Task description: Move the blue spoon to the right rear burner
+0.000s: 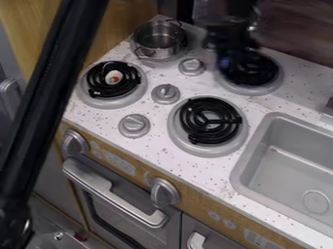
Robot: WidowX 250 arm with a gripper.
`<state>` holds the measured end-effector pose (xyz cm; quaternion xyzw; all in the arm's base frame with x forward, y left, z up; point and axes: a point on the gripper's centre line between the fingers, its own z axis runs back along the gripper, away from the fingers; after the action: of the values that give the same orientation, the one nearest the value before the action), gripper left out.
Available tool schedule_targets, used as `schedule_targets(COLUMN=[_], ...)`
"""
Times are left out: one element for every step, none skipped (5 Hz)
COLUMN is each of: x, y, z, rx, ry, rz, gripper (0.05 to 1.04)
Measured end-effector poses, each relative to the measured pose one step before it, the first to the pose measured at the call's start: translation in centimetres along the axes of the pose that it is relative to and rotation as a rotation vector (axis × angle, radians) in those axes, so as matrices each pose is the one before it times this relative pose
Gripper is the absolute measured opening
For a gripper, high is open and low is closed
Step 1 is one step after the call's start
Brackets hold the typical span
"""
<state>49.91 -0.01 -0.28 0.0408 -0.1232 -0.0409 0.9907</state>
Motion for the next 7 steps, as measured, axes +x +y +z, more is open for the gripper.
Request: schedule_targets(x=[0.39, 0.896, 0.287, -0.205, -1.117, -1.053, -0.879], y=[-0.306, -0.793, -0.7, -0.008, -0.013, -0.058, 0.113], z=[0.343, 0.419, -0.674, -0.272, -0.889, -0.885, -0.591], rx=[0.0004, -0.0181, -0.0105, 0.0008, 0.0047, 0.0013, 0.0101], ry=[-0.0083, -0.0196, -0.0025, 0.0061, 0.0337, 0.029, 0.0164], rz=[-0.0039, -0.0094, -0.0083, 0.0064, 0.0195, 0.0156, 0.0003], gripper=[0.24, 0.224, 0.209, 0.235, 0.502, 0.821, 1.003])
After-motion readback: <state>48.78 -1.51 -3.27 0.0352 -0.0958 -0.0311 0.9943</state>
